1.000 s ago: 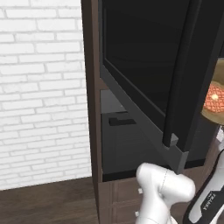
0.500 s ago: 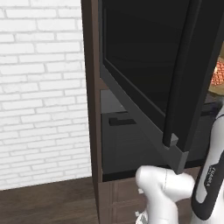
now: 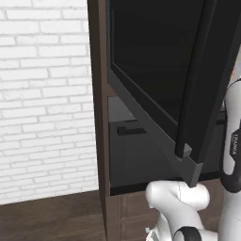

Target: Open the microwave, place the bowl with waffle inside the microwave, then close the microwave door and turn it on.

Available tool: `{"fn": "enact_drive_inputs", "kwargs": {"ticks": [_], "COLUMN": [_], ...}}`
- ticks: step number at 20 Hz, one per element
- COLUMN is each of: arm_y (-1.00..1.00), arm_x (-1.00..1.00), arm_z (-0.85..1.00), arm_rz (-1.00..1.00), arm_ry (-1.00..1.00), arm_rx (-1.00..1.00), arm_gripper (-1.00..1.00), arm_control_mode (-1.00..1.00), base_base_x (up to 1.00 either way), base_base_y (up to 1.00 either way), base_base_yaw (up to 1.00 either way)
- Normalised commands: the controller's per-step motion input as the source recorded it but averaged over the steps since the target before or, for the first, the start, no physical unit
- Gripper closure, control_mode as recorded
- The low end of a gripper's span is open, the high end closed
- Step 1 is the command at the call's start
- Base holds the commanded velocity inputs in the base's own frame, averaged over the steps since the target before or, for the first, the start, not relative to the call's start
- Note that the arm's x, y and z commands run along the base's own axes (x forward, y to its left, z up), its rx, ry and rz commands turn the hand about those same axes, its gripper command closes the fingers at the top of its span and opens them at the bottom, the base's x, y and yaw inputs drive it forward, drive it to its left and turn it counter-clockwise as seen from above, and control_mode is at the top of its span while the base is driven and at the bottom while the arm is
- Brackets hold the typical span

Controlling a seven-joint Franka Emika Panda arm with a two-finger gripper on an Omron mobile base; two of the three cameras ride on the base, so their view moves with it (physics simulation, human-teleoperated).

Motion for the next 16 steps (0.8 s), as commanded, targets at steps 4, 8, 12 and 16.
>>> {"fn": "enact_drive_inputs", "kwargs": {"ticks": [4,8,12,16], "arm_y": [0.0,0.03,0.13,0.01], "arm_x": [0.61,0.61,0.84,0.77], "arm_z": [0.14,0.02,0.0,0.04], "arm_rz": [0.04,0.0,0.0,0.0], "arm_ry": [0.01,-0.01,0.0,-0.01], "arm_rx": [0.0,0.0,0.0,0.0], "arm_gripper": [1.0,1.0,1.0,1.0], "arm_control_mode": [-1.0,-1.0,-1.0,-1.0], "base_base_x": [0.0,0.0,0.0,0.0], "base_base_y": [0.0,0.0,0.0,0.0], "base_base_yaw": [0.0,0.0,0.0,0.0]}}
